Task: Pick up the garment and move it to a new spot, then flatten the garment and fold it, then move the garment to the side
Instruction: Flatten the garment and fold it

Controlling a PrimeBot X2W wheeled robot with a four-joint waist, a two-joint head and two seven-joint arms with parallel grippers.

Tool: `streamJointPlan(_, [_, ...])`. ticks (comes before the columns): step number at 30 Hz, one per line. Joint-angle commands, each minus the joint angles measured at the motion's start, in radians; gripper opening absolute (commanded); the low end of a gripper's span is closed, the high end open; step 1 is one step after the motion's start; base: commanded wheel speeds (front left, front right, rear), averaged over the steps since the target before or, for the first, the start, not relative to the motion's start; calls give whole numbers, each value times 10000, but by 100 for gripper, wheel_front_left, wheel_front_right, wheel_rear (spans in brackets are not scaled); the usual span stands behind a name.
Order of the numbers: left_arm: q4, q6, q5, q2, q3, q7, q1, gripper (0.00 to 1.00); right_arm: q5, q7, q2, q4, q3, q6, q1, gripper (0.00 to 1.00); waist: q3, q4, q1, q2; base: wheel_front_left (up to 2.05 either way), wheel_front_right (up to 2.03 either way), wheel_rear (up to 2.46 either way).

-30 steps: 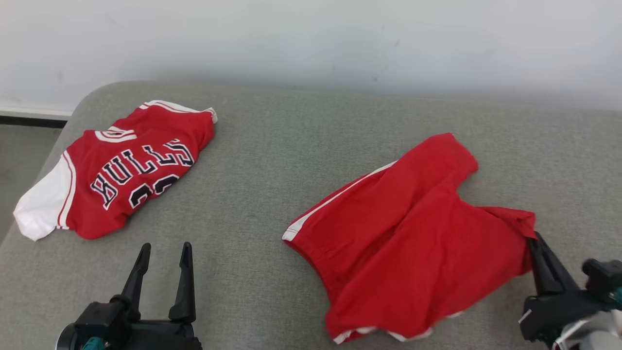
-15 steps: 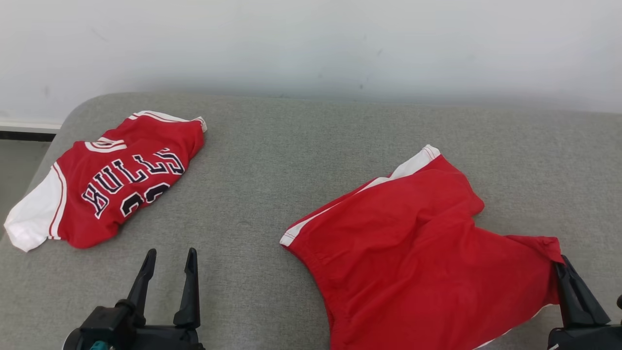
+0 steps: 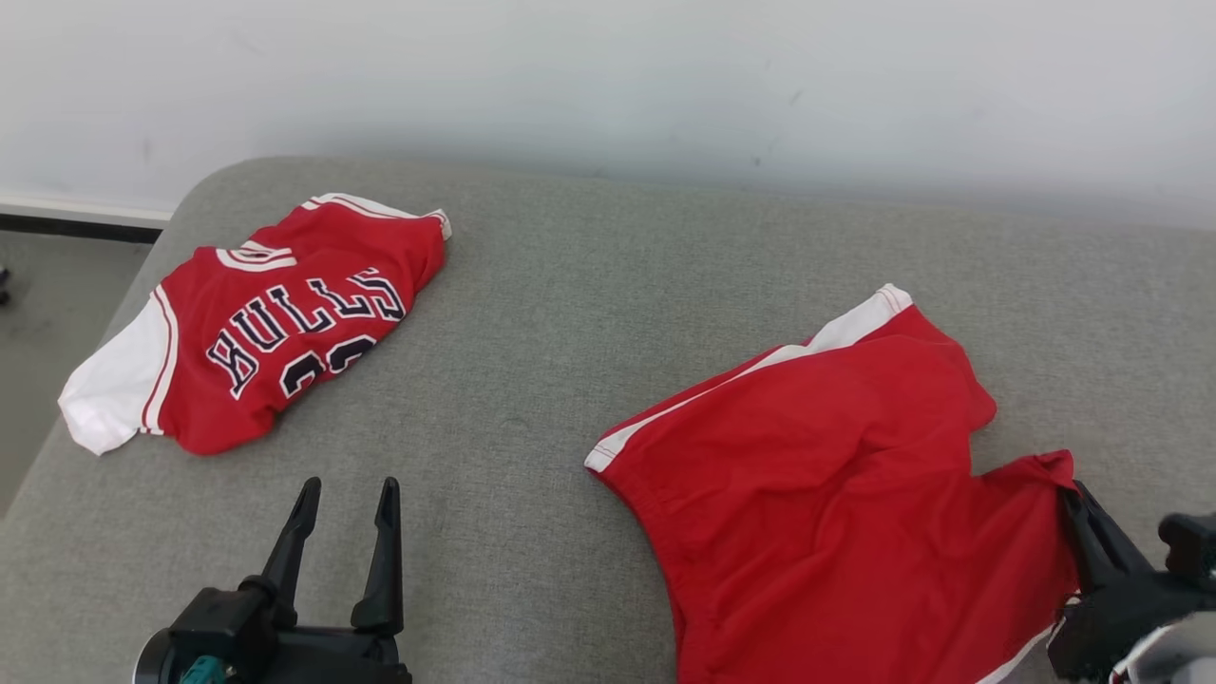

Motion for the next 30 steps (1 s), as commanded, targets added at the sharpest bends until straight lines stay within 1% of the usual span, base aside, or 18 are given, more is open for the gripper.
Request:
streamJointPlan(1, [15, -36, -58, 3, -35, -7, -114, 100, 49, -115, -54, 690, 199, -23, -502, 0, 88, 129, 1, 0, 0, 0, 0])
streamJointPlan(3, [-6, -25, -43, 2, -75, -7, -136, 100, 175, -279, 16, 1408, 380, -25, -1002, 0, 115, 147, 1, 0, 0, 0, 0])
streamJointPlan(4, [-8, -16, -19, 3, -95, -7, -144, 100, 204, -380, 36, 1743, 505, -23, -1200, 31, 127, 155, 1, 0, 0, 0, 0])
streamJointPlan(5, [-8, -16, -19, 3, -95, -7, -144, 100, 204, -380, 36, 1743, 505, -23, -1200, 31, 127, 155, 1, 0, 0, 0, 0])
streamJointPlan(6, [0, -15, -2, 3, -120, -7, -159, 100, 271, -480, 59, 2069, 629, -25, -1391, 74, 135, 162, 1, 0, 0, 0, 0])
streamJointPlan(7, [14, -16, 6, 3, -145, -7, -176, 100, 322, -593, 59, 2351, 743, -25, -1560, 100, 134, 164, 1, 0, 0, 0, 0])
streamJointPlan(11, [30, 10, 53, 3, -164, -7, -123, 100, 538, -1080, 84, 2910, 1139, -25, -2000, 100, 46, 39, 1, 0, 0, 0, 0])
streamJointPlan(13, [33, 18, 105, 3, -106, -7, -30, 100, 670, -1228, 115, 2836, 1292, -25, -2010, 100, -40, -105, 1, 0, 0, 0, 0])
streamJointPlan(16, [41, 4, 167, 3, 37, -7, 82, 100, 818, -1316, 49, 2385, 1330, -25, -1842, 100, -164, -347, 1, 0, 0, 0, 0])
streamJointPlan(22, [-86, -31, 280, 0, 280, -7, 220, 100, 782, -1307, 126, 155, 547, -23, -771, 100, -308, -830, 1, 0, 0, 0, 0])
streamJointPlan(30, [-131, -79, 392, 3, 456, -7, 406, 100, 379, -1309, 676, -2138, -465, -23, 1001, 100, -373, -1258, 1, 0, 0, 0, 0])
